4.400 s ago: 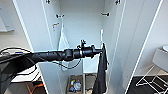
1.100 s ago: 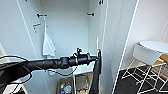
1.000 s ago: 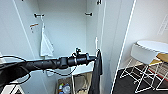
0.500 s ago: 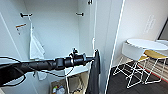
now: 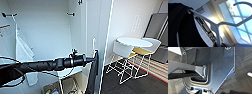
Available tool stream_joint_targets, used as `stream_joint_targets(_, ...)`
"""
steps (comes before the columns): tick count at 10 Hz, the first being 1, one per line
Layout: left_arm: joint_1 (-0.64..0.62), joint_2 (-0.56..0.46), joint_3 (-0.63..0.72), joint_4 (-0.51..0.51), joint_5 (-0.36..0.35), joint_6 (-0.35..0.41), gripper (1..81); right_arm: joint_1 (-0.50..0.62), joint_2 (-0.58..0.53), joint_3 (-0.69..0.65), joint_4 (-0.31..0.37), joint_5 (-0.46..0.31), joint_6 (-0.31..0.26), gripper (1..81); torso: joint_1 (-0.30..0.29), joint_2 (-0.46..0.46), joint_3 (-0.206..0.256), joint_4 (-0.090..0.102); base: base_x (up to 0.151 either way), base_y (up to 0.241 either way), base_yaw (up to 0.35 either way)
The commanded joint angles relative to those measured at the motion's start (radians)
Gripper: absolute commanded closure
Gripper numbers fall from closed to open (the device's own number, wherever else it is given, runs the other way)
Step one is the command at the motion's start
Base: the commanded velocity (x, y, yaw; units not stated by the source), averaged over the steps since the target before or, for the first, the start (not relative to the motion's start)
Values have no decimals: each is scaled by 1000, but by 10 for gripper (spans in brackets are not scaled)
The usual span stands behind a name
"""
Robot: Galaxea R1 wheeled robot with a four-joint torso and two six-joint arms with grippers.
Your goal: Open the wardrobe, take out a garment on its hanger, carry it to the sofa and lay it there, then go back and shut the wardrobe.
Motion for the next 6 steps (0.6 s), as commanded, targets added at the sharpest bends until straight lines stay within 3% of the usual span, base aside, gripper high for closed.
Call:
stream_joint_targets(1,-170,-4,19,20,-32,6,811,30,-14,6,4,-61,-1,10,0,0,0,0,0,0,-228)
stream_joint_targets(6,-164,8,37,46,-30,13,811,34,-12,3,8,-62,1,10,0,0,0,0,0,0,-230)
